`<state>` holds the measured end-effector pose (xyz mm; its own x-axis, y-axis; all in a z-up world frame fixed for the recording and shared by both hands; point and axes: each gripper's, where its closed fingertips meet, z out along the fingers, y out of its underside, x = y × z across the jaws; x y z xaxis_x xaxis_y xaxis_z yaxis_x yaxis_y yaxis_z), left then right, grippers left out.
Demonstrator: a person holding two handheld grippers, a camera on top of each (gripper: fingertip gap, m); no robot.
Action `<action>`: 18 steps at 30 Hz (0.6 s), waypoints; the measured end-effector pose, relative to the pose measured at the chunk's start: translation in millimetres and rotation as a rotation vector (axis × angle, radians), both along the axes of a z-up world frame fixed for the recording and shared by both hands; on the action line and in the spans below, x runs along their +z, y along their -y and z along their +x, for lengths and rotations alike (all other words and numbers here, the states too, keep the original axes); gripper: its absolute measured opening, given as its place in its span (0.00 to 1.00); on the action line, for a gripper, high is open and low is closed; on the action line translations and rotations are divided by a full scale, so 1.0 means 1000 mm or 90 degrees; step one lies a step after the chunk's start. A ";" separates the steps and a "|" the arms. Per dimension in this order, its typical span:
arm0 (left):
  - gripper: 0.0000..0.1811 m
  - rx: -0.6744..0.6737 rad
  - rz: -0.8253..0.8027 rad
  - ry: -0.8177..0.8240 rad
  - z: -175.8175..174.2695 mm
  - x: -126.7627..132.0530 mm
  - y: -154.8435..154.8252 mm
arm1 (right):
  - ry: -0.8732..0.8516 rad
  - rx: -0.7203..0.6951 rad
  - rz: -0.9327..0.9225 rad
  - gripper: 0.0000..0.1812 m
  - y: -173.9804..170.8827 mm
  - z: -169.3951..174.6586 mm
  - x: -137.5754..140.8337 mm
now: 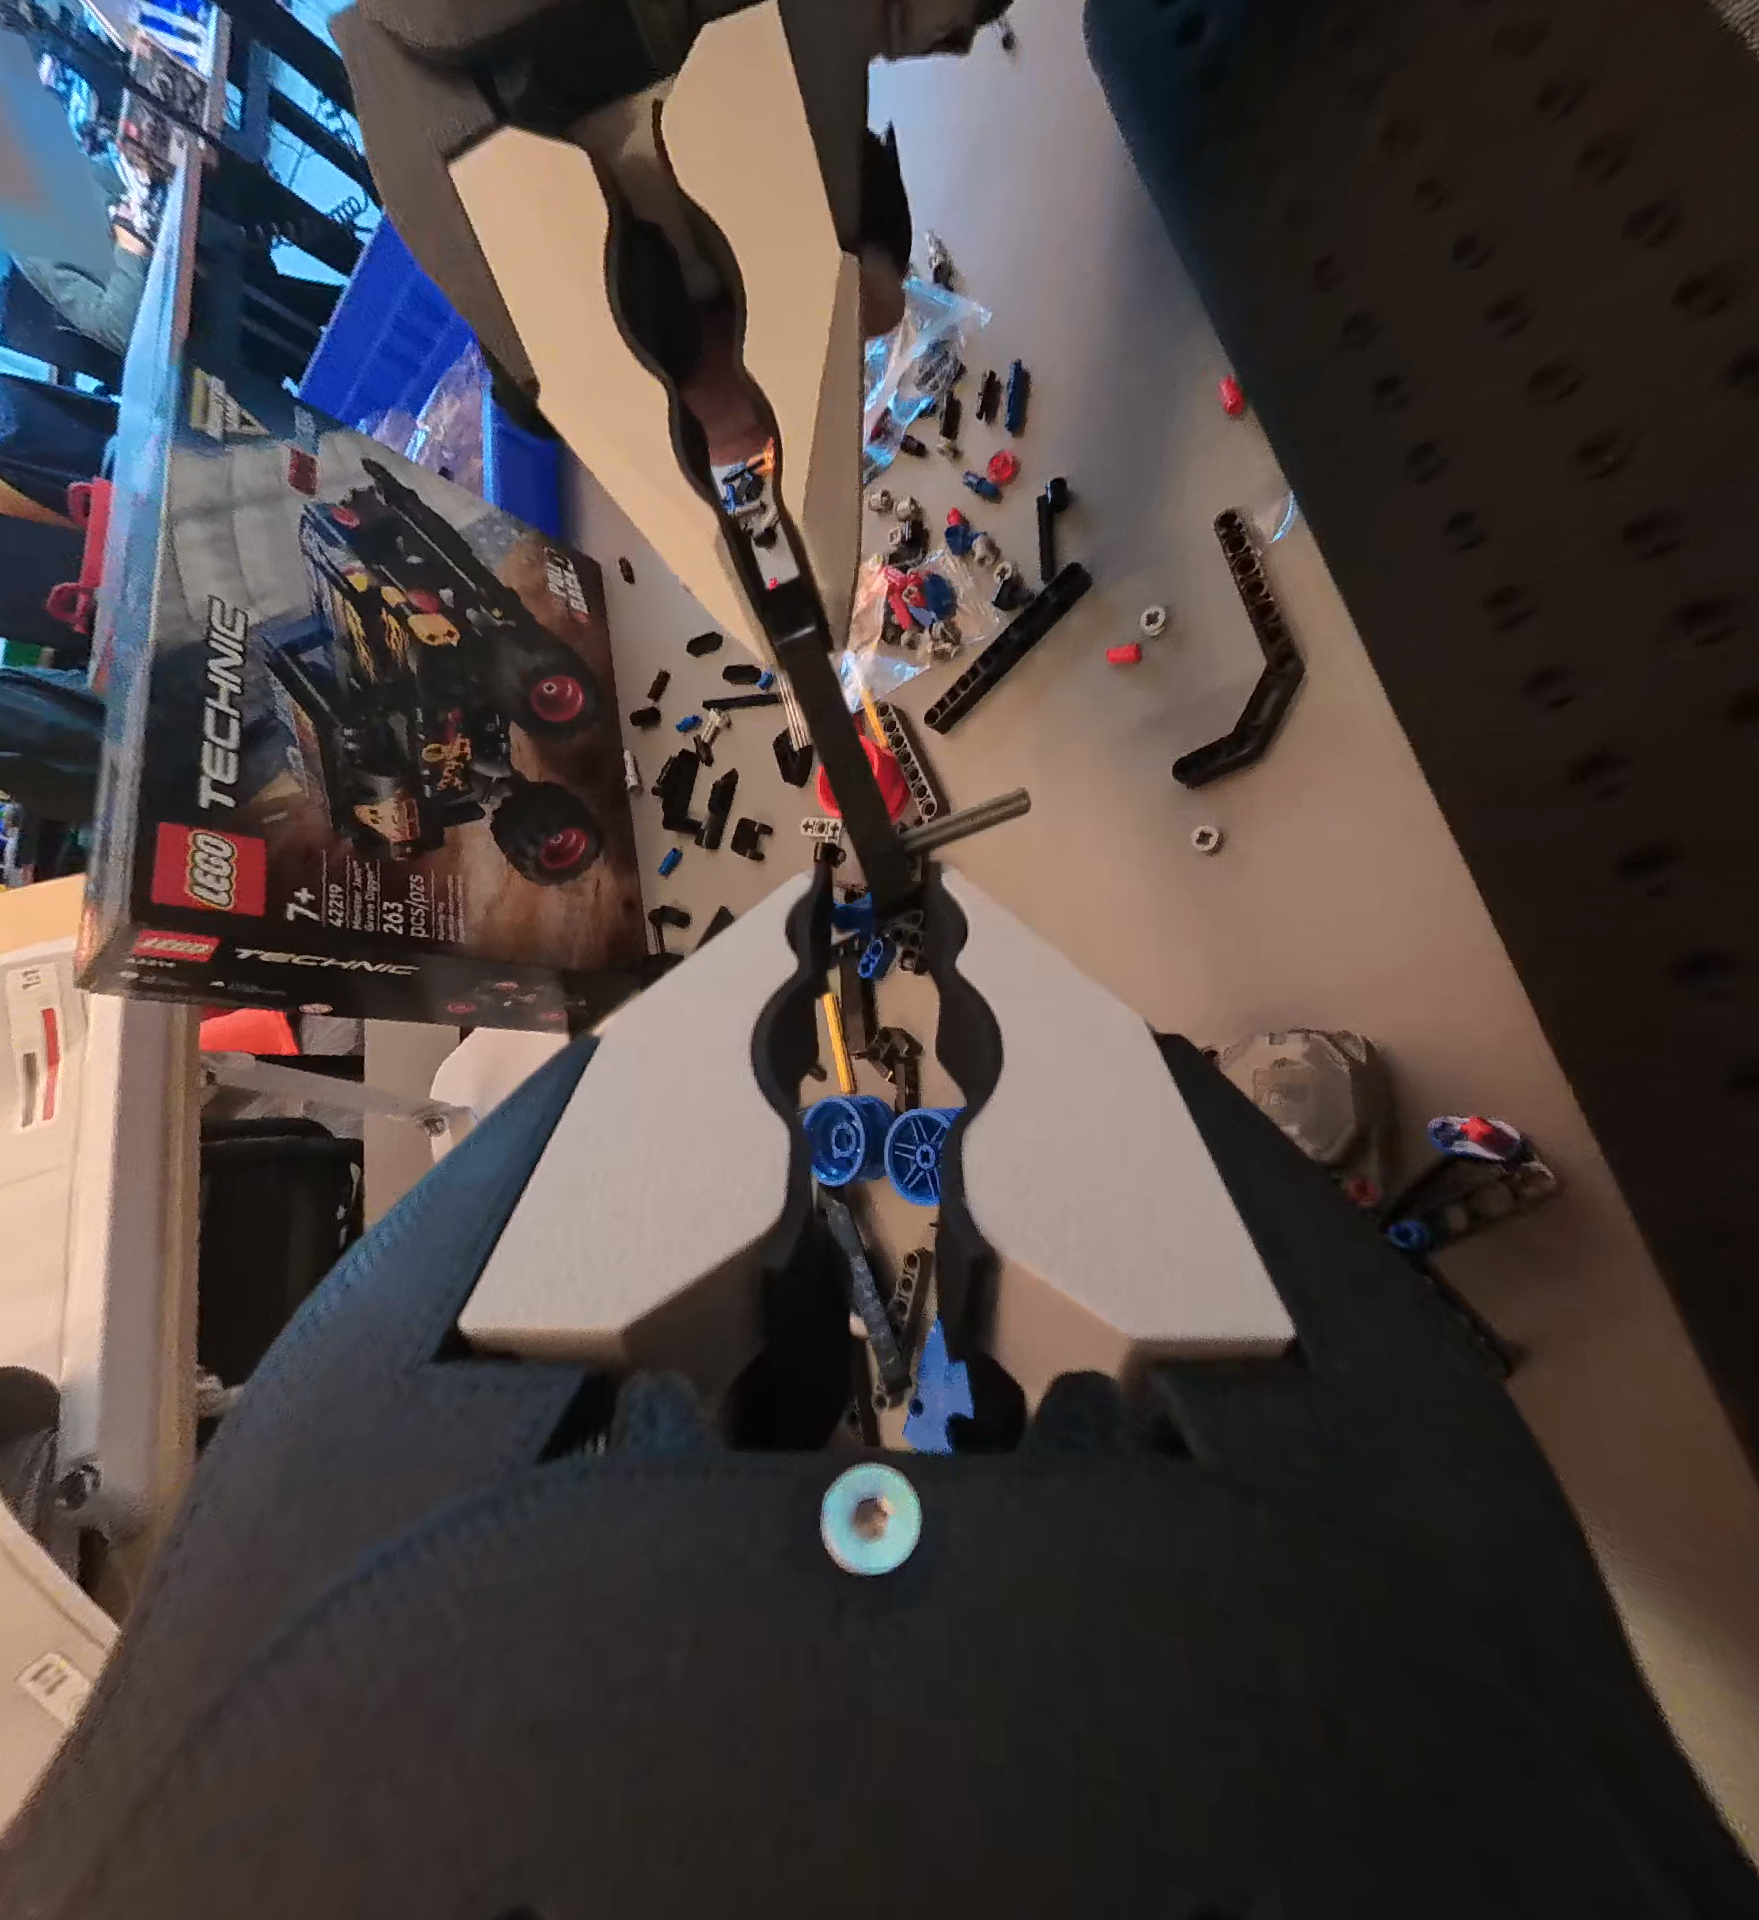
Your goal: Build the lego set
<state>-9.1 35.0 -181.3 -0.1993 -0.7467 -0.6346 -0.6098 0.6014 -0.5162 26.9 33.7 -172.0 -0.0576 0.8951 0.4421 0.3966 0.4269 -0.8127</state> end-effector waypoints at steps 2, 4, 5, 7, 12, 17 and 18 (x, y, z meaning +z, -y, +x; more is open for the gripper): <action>0.08 -0.007 0.019 0.003 0.001 0.003 0.002 | -0.006 0.011 -0.019 0.03 0.002 0.001 0.002; 0.08 -0.013 0.021 0.004 0.003 0.003 0.005 | -0.012 0.026 -0.045 0.03 0.004 0.002 0.004; 0.08 -0.014 0.026 0.006 0.004 0.004 0.005 | -0.013 0.031 -0.053 0.03 0.004 0.003 0.004; 0.08 -0.018 0.028 0.003 0.004 0.004 0.007 | -0.010 0.039 -0.063 0.03 0.003 0.003 0.003; 0.07 -0.037 -0.056 0.035 0.009 0.005 0.018 | 0.002 0.082 -0.189 0.03 0.009 0.005 -0.001; 0.07 -0.030 -0.175 0.089 0.013 0.002 0.018 | 0.009 0.084 -0.321 0.04 0.001 0.005 -0.014; 0.07 -0.031 -0.199 0.103 0.013 0.003 0.019 | 0.013 0.081 -0.337 0.04 -0.001 0.004 -0.017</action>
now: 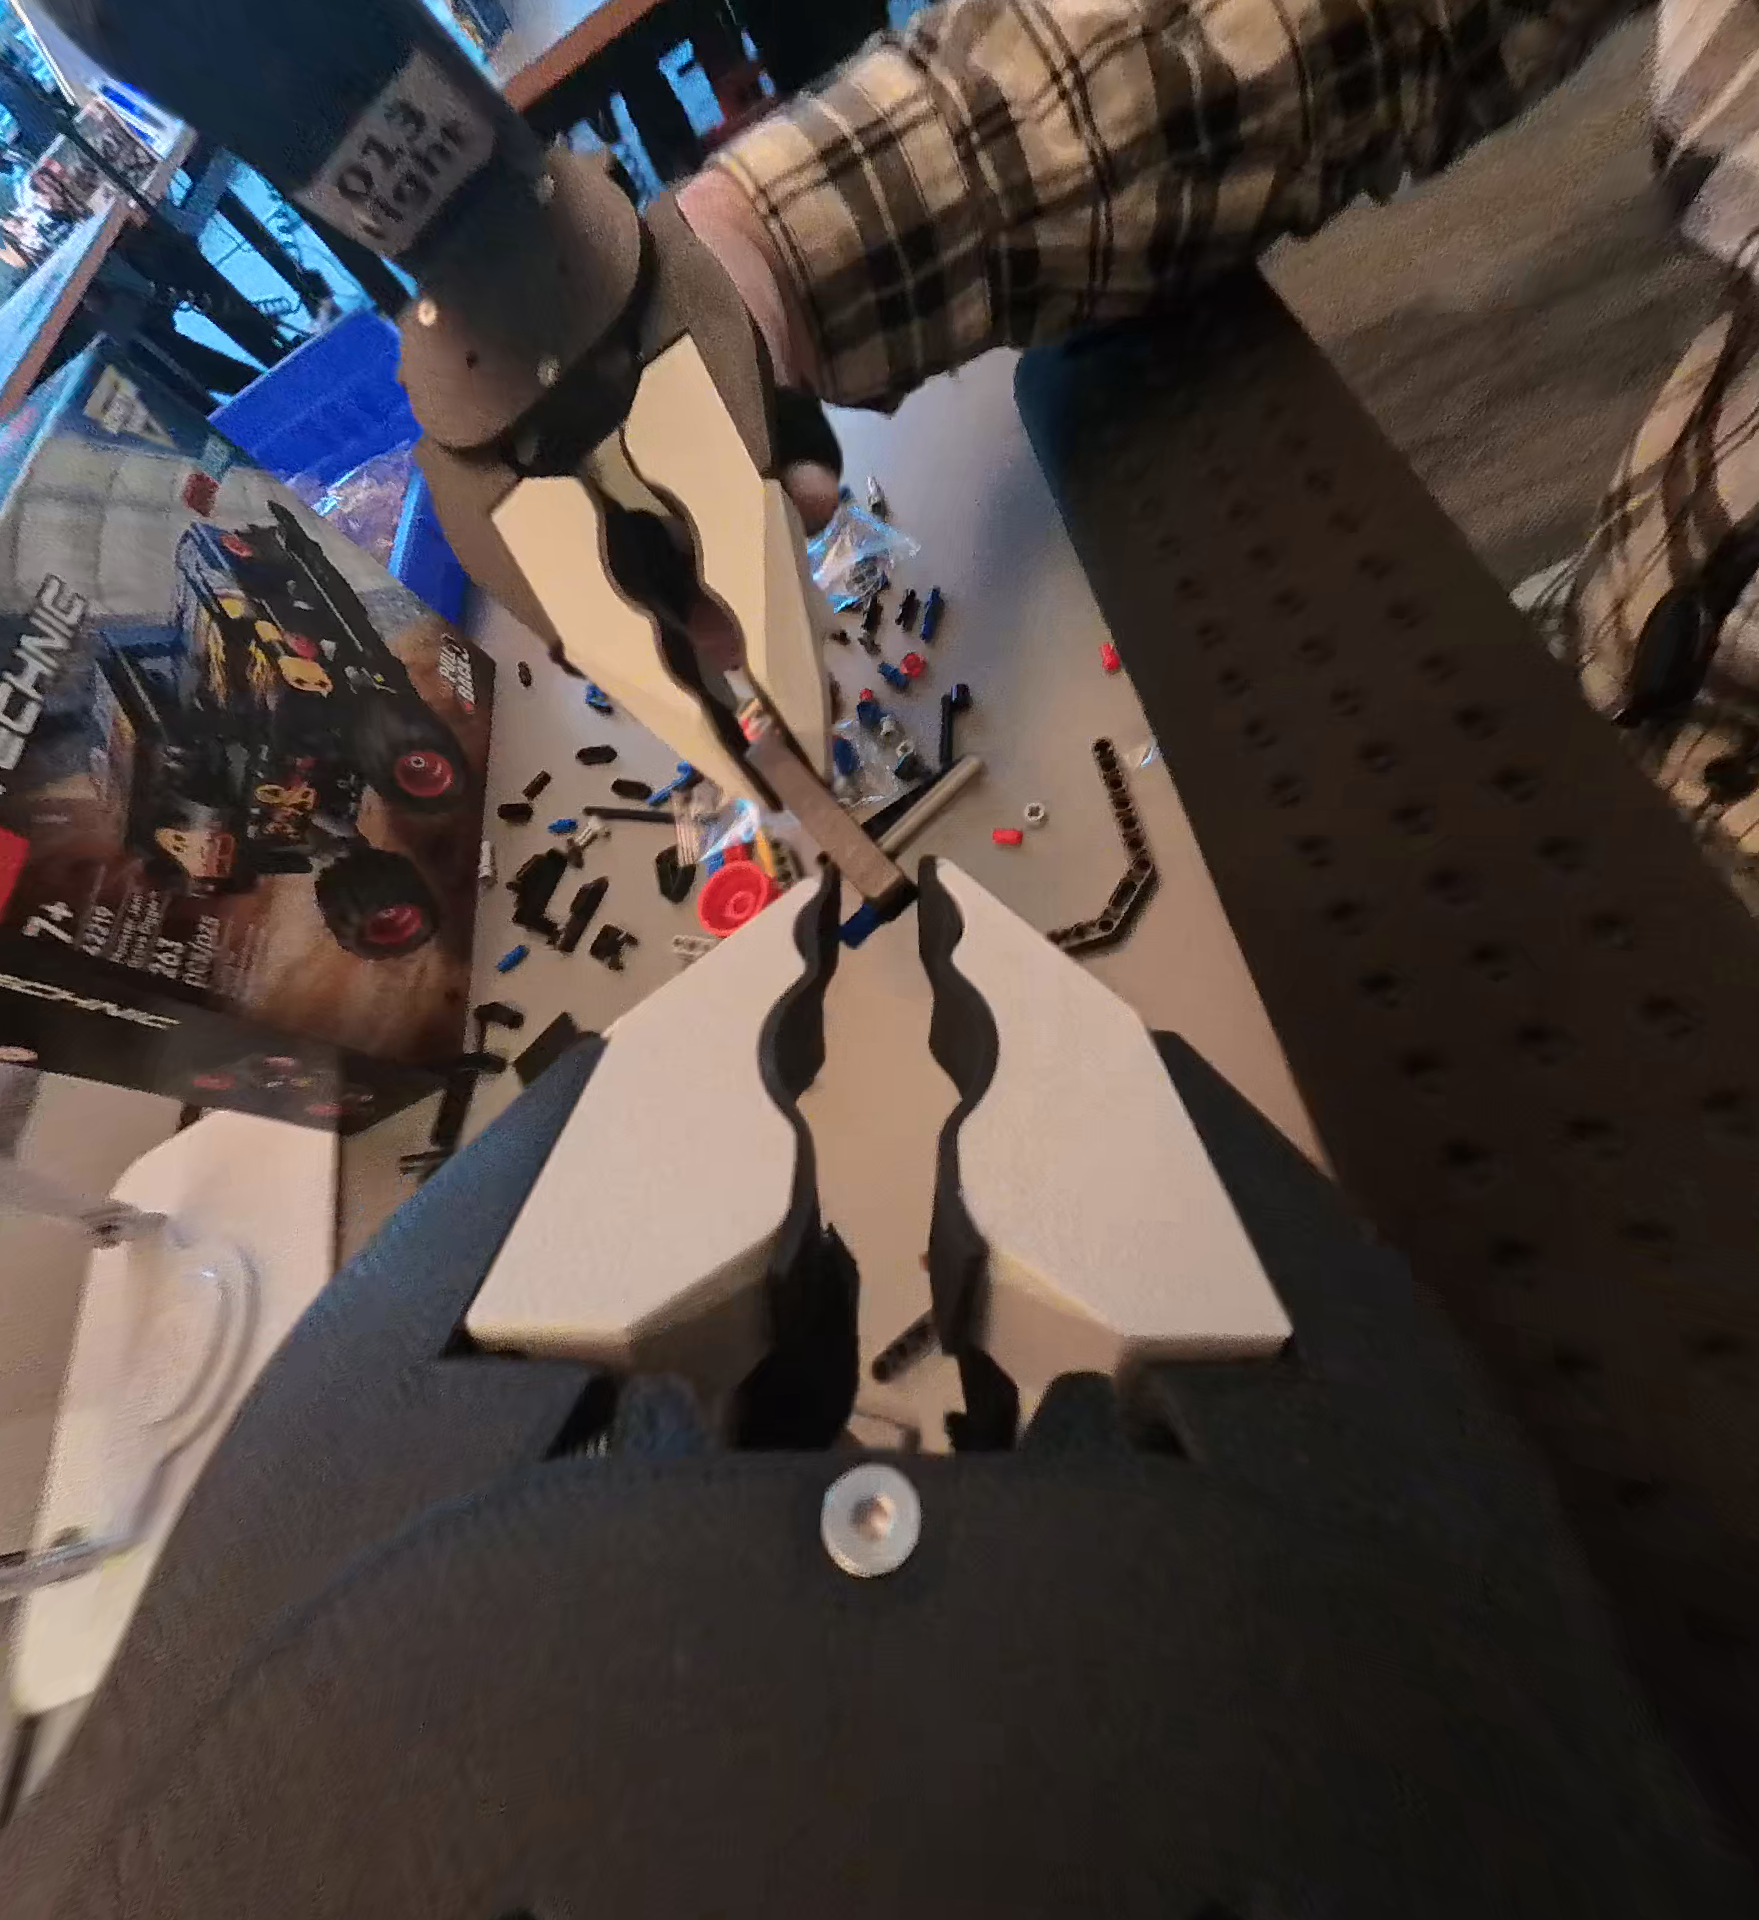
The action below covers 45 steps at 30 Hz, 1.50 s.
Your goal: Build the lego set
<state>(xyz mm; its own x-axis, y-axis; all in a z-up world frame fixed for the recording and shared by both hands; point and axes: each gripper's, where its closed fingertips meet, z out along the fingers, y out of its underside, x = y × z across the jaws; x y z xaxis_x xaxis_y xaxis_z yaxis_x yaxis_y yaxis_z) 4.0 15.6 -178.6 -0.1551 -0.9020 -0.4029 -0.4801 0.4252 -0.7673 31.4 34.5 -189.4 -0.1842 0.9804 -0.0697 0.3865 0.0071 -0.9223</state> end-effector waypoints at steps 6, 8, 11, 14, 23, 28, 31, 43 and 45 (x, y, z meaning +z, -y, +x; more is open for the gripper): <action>0.06 0.029 -0.039 0.015 -0.002 -0.014 -0.003 | 0.036 -0.017 -0.005 0.06 -0.005 -0.002 -0.015; 0.06 0.039 -0.047 0.025 -0.003 -0.016 -0.004 | 0.057 -0.042 0.003 0.16 -0.010 0.002 -0.017; 0.06 0.058 -0.039 0.032 -0.006 -0.019 -0.009 | 0.075 -0.097 0.028 0.27 -0.021 0.014 -0.014; 0.06 0.076 -0.031 0.037 -0.007 -0.021 -0.014 | 0.090 -0.163 0.057 0.31 -0.028 0.032 -0.008; 0.06 0.131 -0.029 0.028 -0.007 -0.036 -0.030 | 0.304 -0.338 0.155 0.09 -0.012 0.120 -0.056; 0.06 0.156 -0.030 0.035 -0.012 -0.036 -0.040 | 0.326 -0.362 0.160 0.12 -0.002 0.128 -0.078; 0.06 0.176 -0.026 0.038 -0.017 -0.036 -0.047 | 0.342 -0.359 0.171 0.13 -0.001 0.128 -0.084; 0.05 0.214 -0.018 0.046 -0.029 -0.040 -0.064 | 0.340 -0.383 0.204 0.14 -0.021 0.125 -0.077; 0.05 0.217 -0.017 0.046 -0.031 -0.040 -0.066 | 0.350 -0.386 0.209 0.16 -0.024 0.125 -0.078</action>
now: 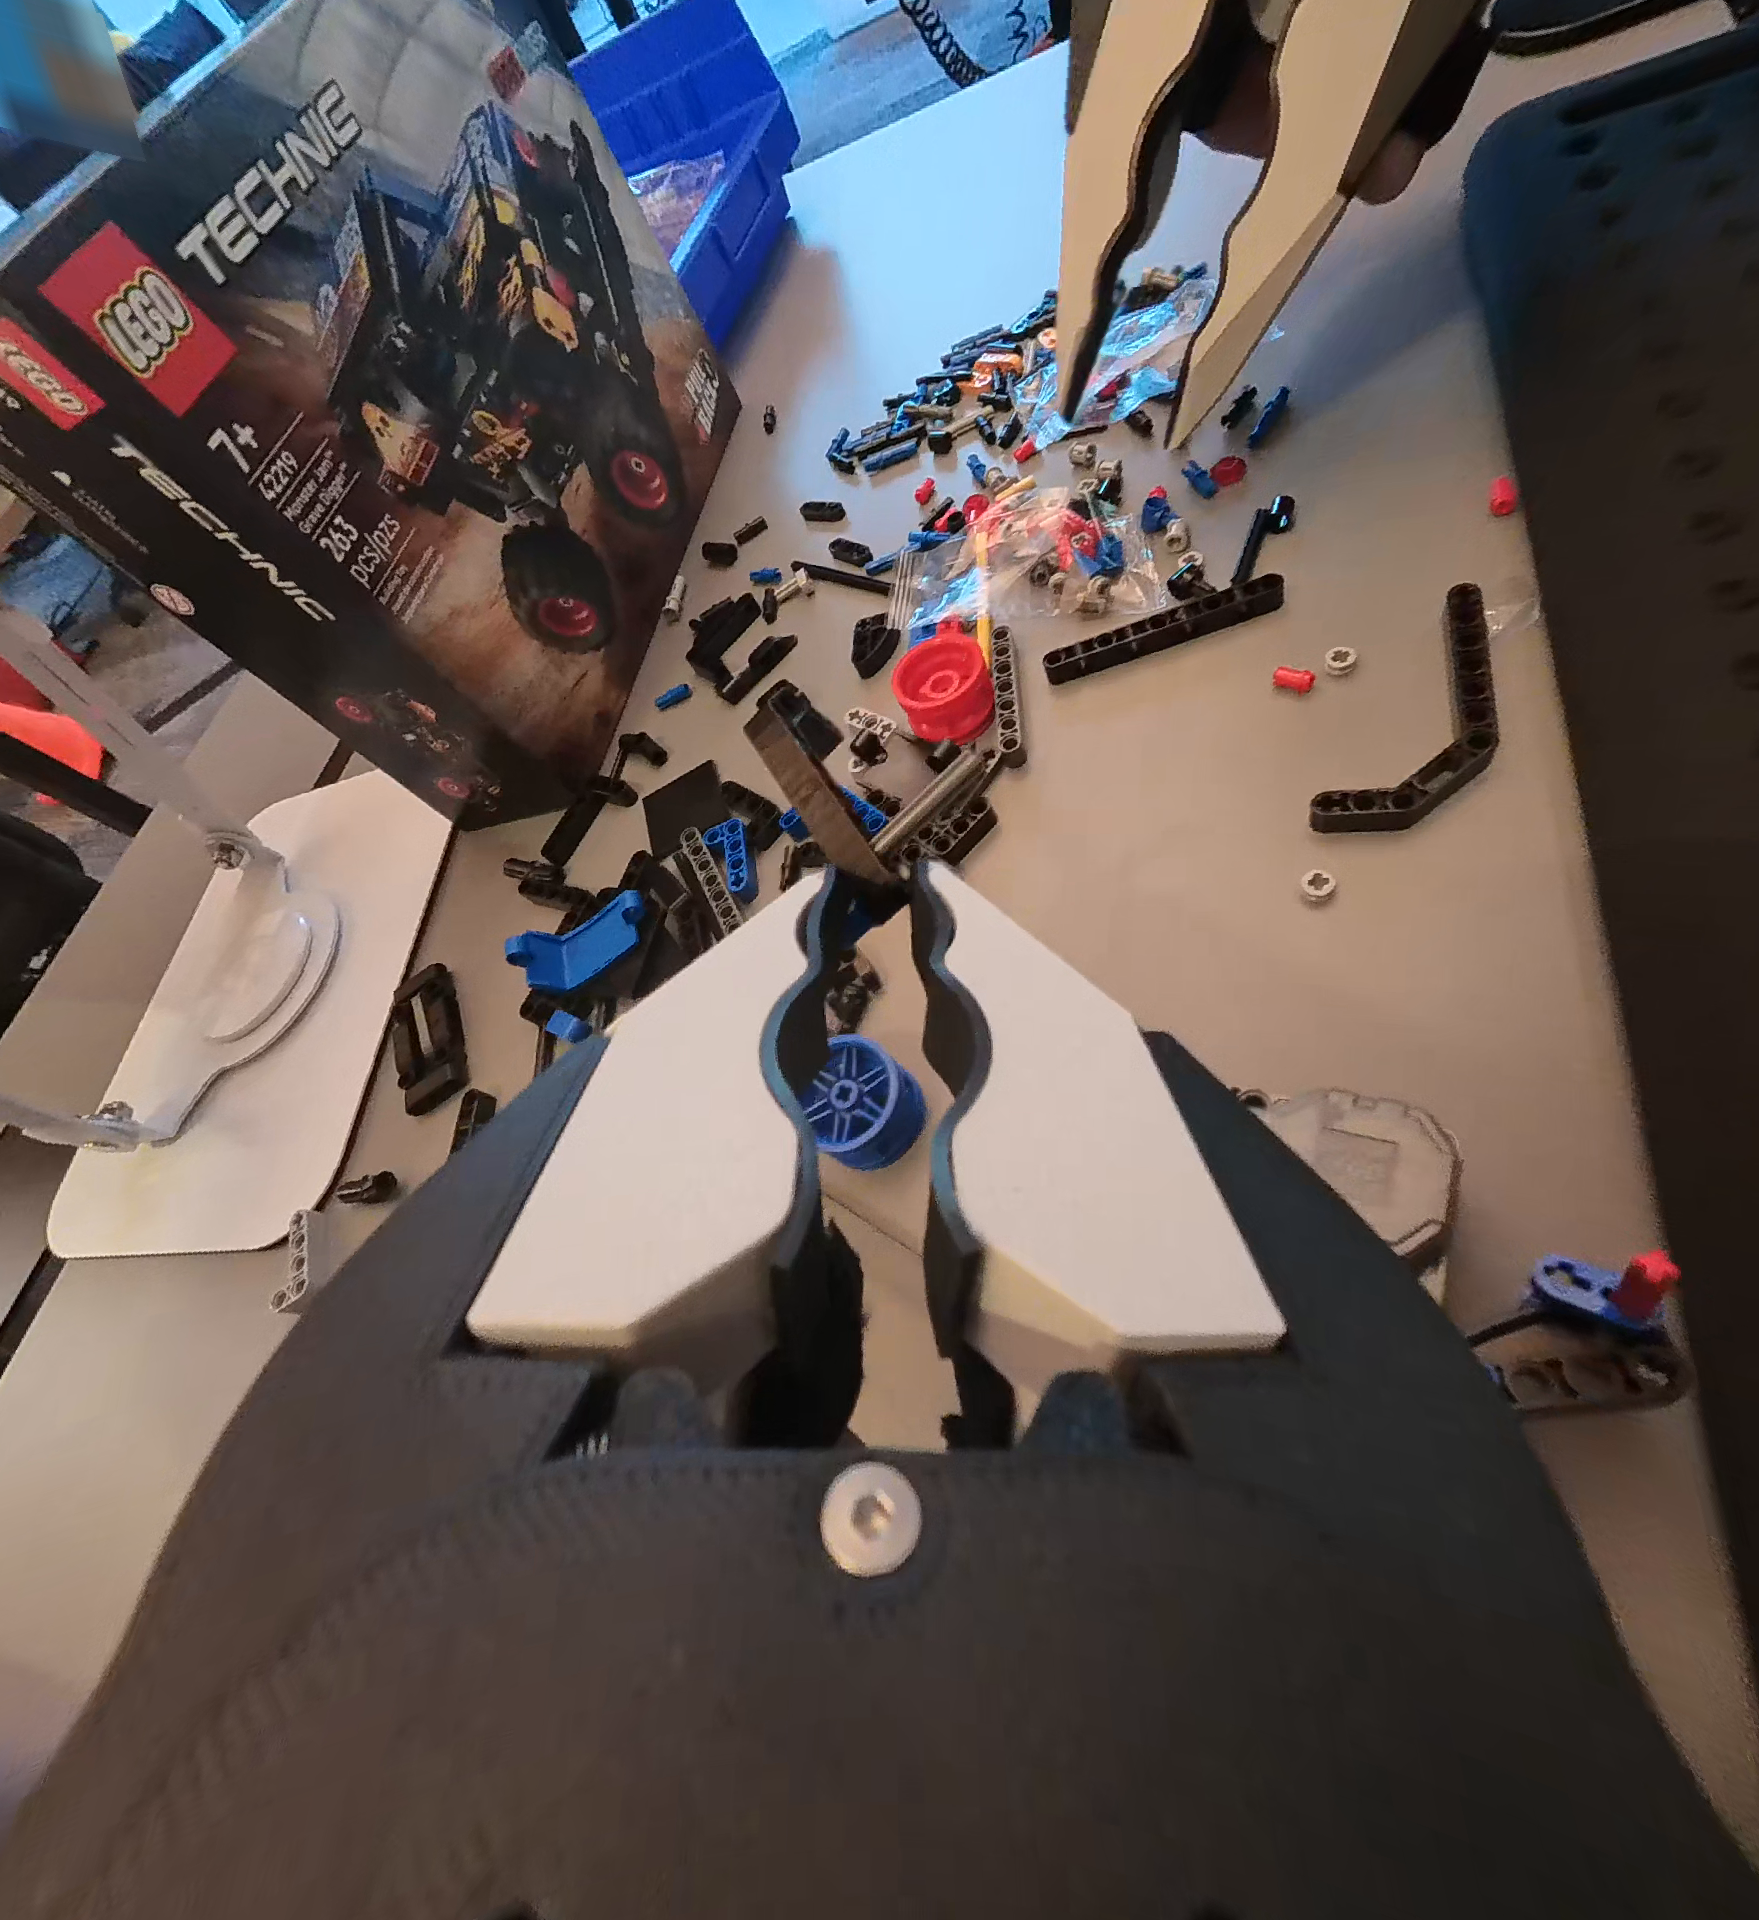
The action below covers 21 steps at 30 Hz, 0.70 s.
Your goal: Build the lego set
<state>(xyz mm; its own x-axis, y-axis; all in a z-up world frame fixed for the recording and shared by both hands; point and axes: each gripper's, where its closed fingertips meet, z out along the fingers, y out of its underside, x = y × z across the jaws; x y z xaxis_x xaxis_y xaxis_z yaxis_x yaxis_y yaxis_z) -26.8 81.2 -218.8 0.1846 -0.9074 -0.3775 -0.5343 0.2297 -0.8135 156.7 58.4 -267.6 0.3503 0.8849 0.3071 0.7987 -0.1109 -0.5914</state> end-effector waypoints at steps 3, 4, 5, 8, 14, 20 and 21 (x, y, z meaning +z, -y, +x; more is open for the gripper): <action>0.05 0.009 -0.001 0.007 -0.004 0.002 -0.004 | -0.007 0.010 0.004 0.16 0.000 -0.008 0.004; 0.05 0.013 -0.001 0.010 -0.005 0.003 -0.006 | -0.013 0.016 0.003 0.16 0.001 -0.012 0.005; 0.05 0.016 0.000 0.013 -0.007 0.005 -0.007 | -0.016 0.024 0.001 0.15 0.002 -0.016 0.007; 0.05 0.026 0.006 0.015 -0.011 0.007 -0.011 | -0.031 0.051 -0.008 0.15 0.009 -0.030 0.010; 0.05 0.027 0.004 0.022 -0.013 0.008 -0.011 | -0.058 0.123 -0.070 0.11 0.040 -0.053 0.011; 0.06 0.022 0.003 0.023 -0.012 0.006 -0.010 | -0.031 0.158 -0.132 0.10 0.066 -0.053 0.000; 0.06 0.022 0.004 0.023 -0.012 0.006 -0.010 | -0.029 0.159 -0.143 0.10 0.069 -0.052 -0.002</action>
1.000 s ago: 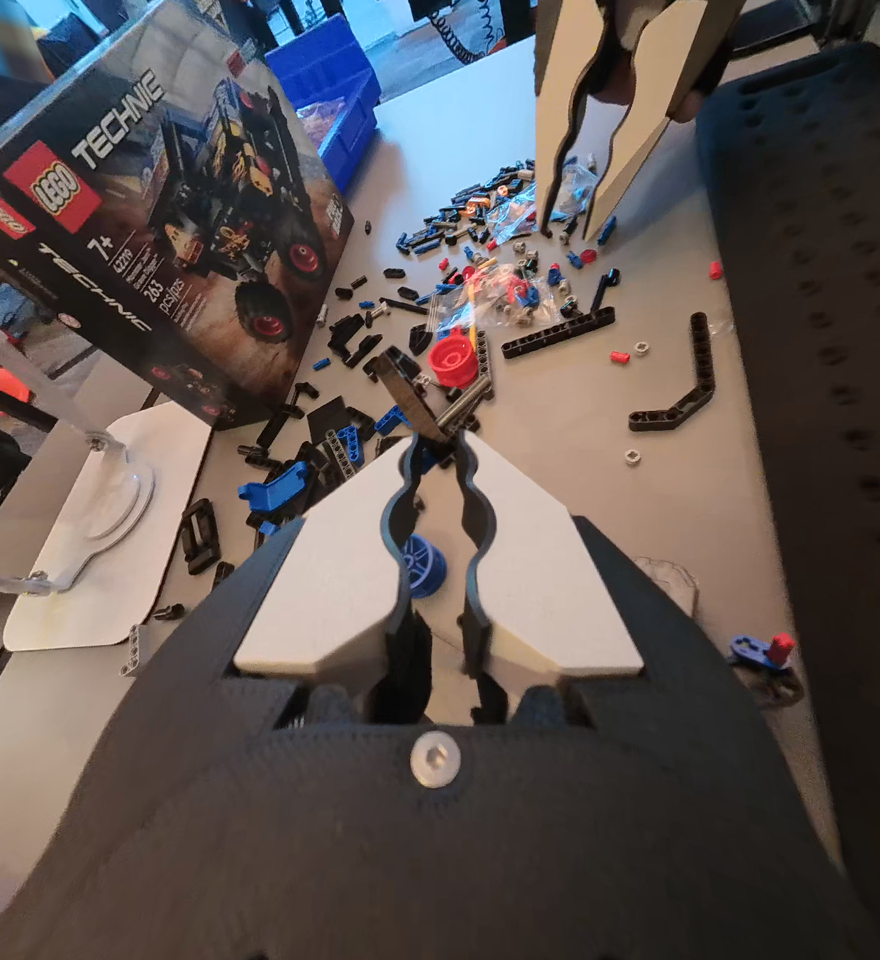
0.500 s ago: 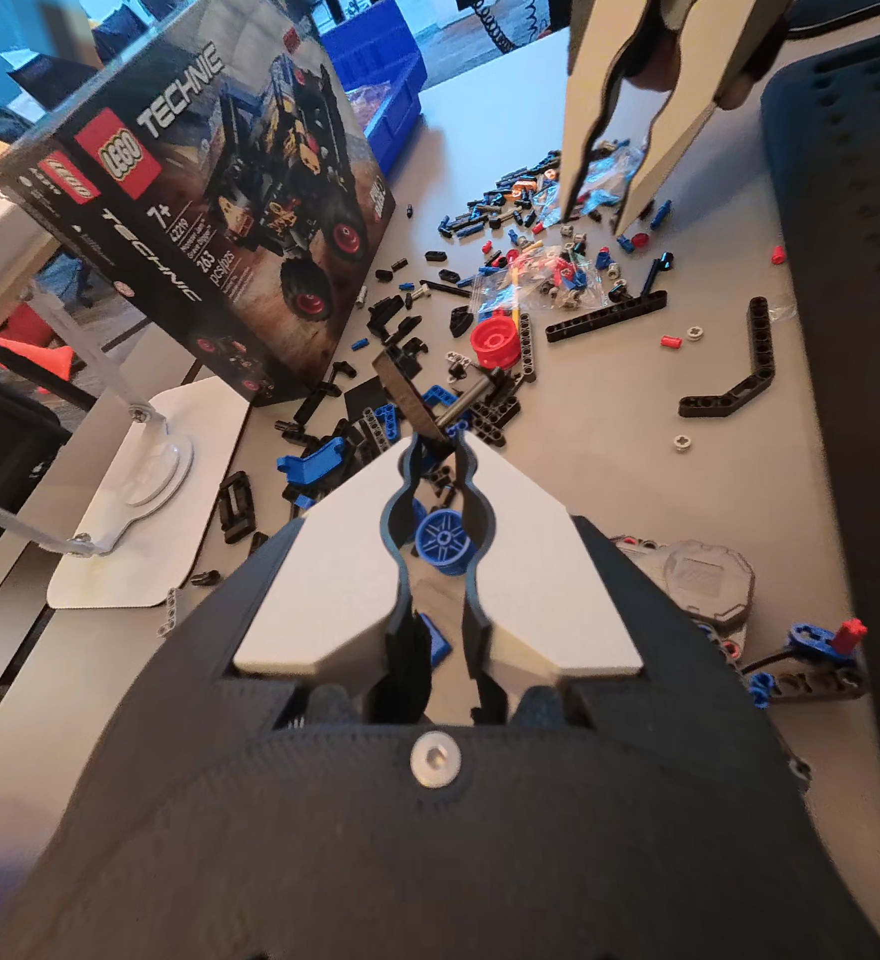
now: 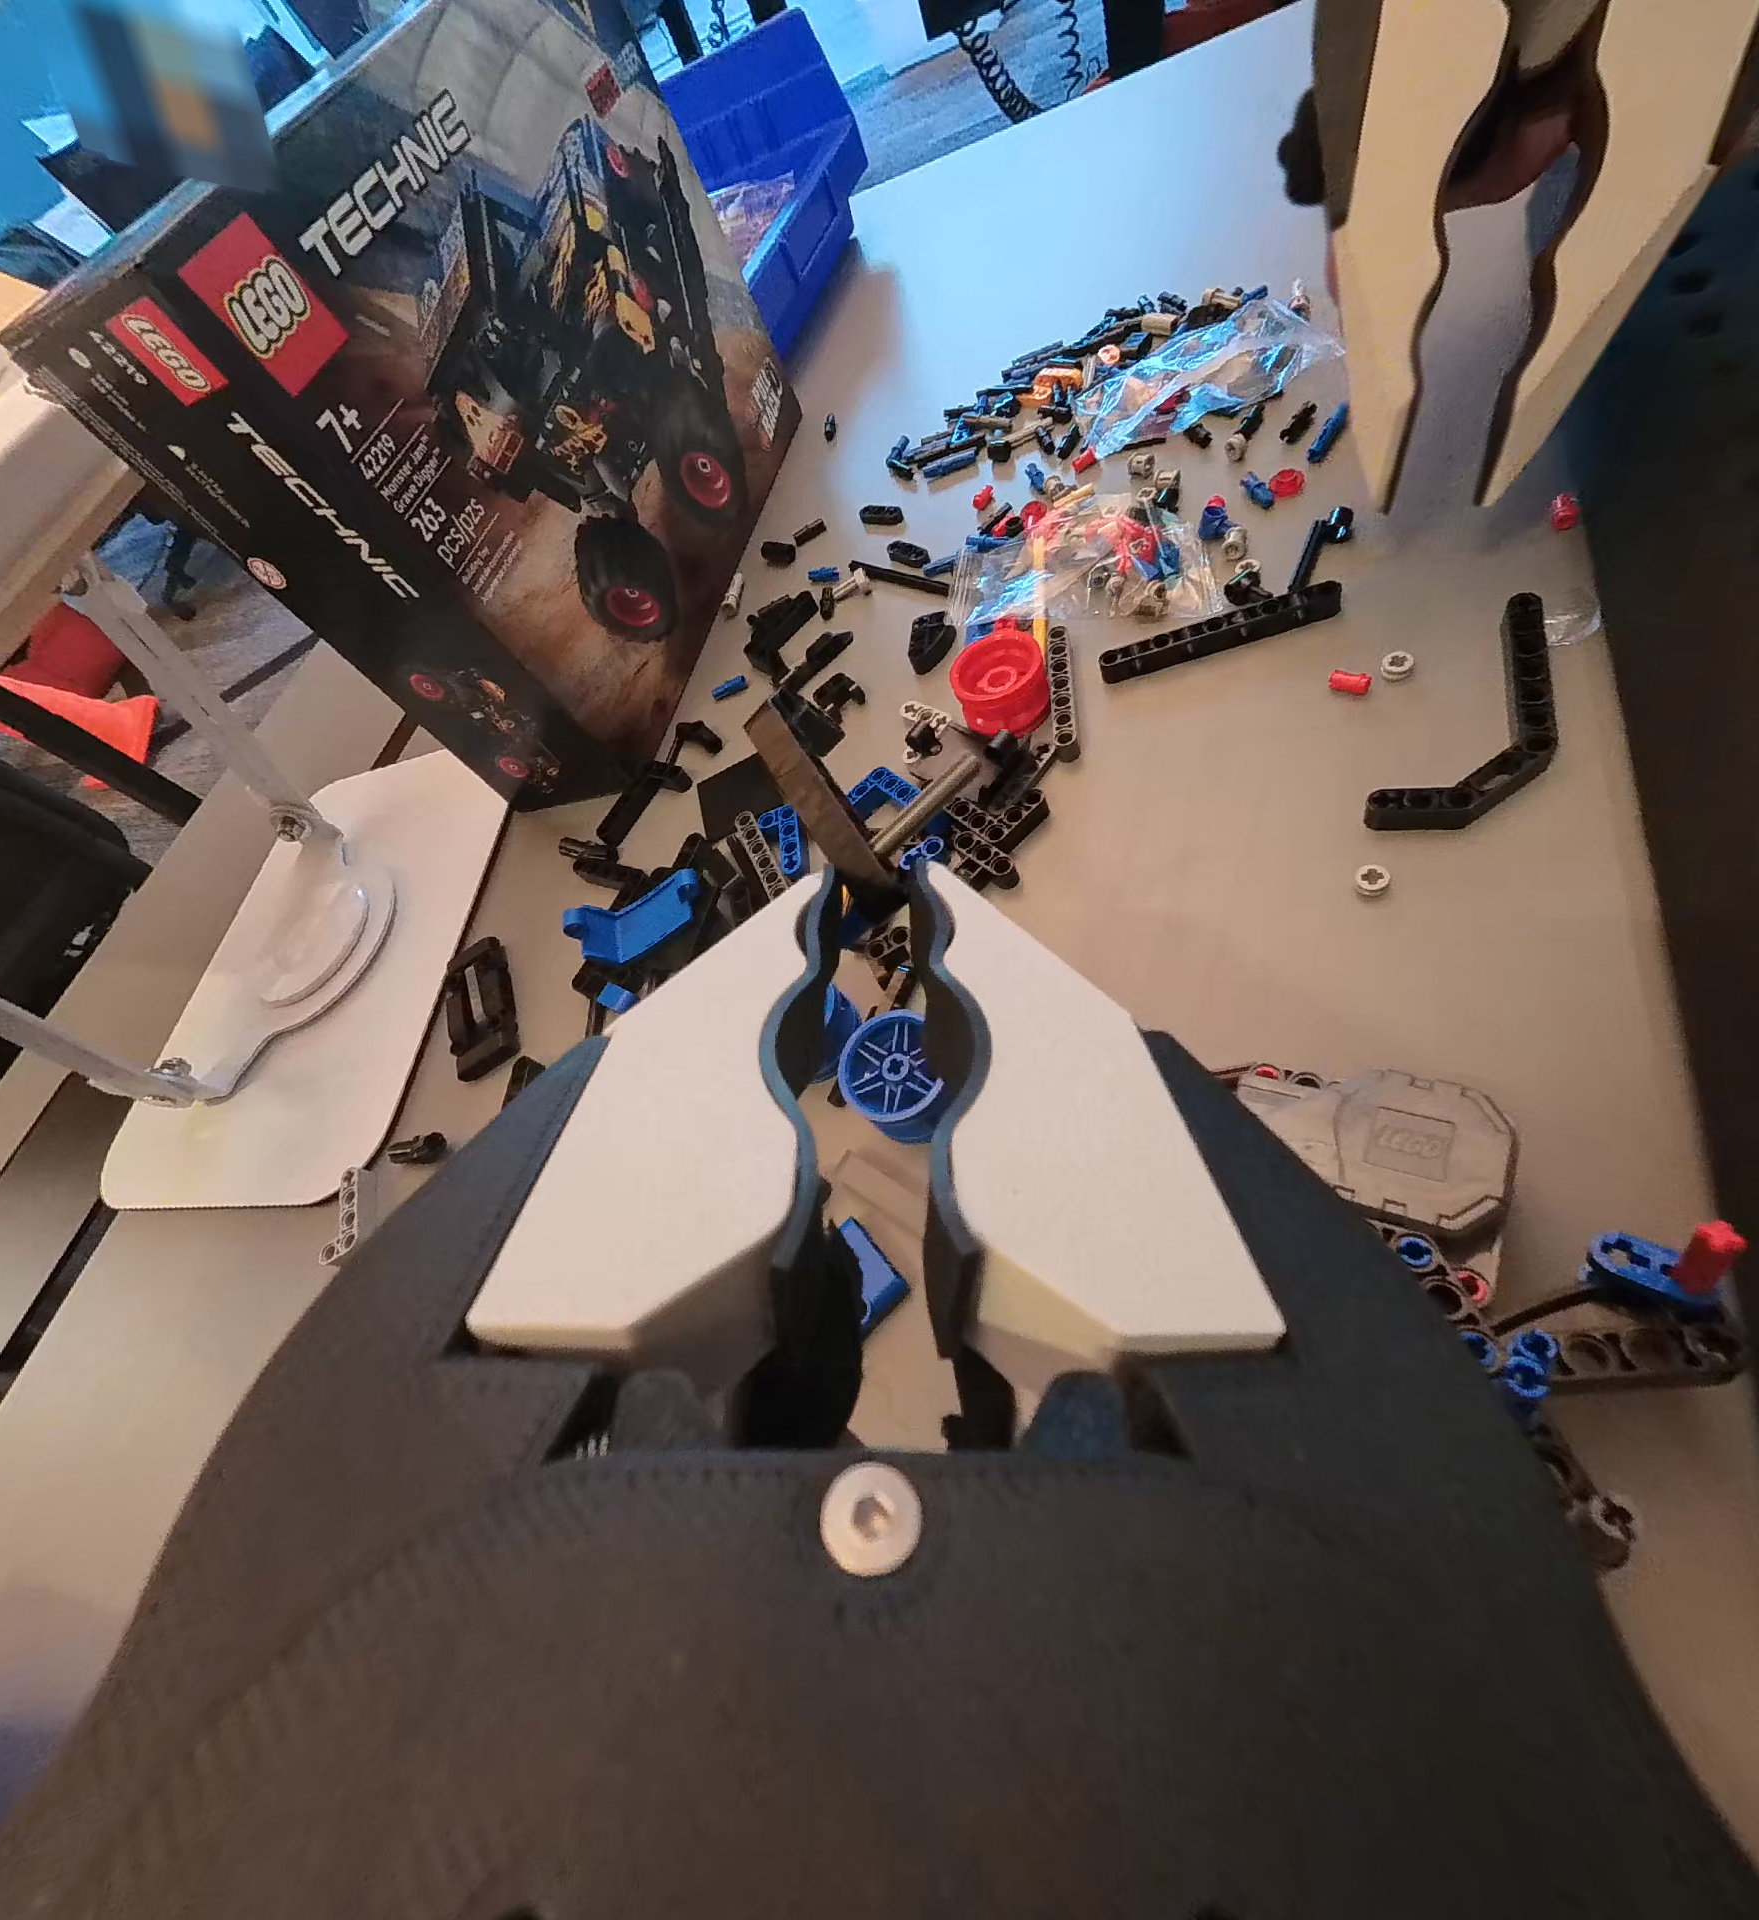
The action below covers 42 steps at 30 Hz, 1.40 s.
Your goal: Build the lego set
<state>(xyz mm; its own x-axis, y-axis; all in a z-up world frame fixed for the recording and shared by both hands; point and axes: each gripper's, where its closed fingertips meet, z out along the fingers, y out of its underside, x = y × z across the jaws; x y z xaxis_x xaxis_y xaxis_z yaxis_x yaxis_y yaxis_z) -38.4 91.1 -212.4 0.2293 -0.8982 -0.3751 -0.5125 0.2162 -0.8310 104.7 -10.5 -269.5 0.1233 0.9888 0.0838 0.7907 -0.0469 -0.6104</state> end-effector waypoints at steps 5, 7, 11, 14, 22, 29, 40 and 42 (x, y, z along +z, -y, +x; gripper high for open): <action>0.06 0.000 -0.002 0.003 0.000 0.000 0.000 | 0.004 0.013 -0.012 0.10 0.010 -0.001 -0.006; 0.06 -0.001 -0.003 0.003 0.000 0.000 0.000 | -0.012 0.016 -0.002 0.10 0.010 -0.007 -0.002; 0.05 -0.007 -0.005 -0.002 0.003 -0.002 0.002 | -0.051 0.025 0.023 0.10 0.006 -0.026 0.011; 0.05 -0.019 -0.010 -0.015 0.008 -0.007 0.006 | -0.070 0.027 0.045 0.10 0.002 -0.038 0.017; 0.06 -0.074 -0.044 -0.085 0.022 -0.034 0.019 | -0.124 0.058 0.077 0.11 0.003 -0.077 0.031; 0.06 -0.127 -0.053 -0.179 0.023 -0.063 0.028 | -0.138 0.044 0.067 0.12 -0.002 -0.075 0.028; 0.06 -0.177 -0.017 -0.266 0.020 -0.080 0.026 | -0.103 0.012 0.098 0.13 -0.024 -0.078 0.013; 0.09 -0.175 -0.024 -0.263 0.019 -0.080 0.025 | -0.102 0.012 0.098 0.13 -0.025 -0.079 0.012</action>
<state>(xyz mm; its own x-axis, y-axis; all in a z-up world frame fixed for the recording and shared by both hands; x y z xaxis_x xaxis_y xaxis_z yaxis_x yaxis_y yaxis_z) -19.4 66.2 -291.9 -0.1782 -0.9195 -0.3503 -0.7287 0.3625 -0.5810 25.9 14.9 -257.1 0.1295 0.9681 0.2146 0.6833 0.0697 -0.7268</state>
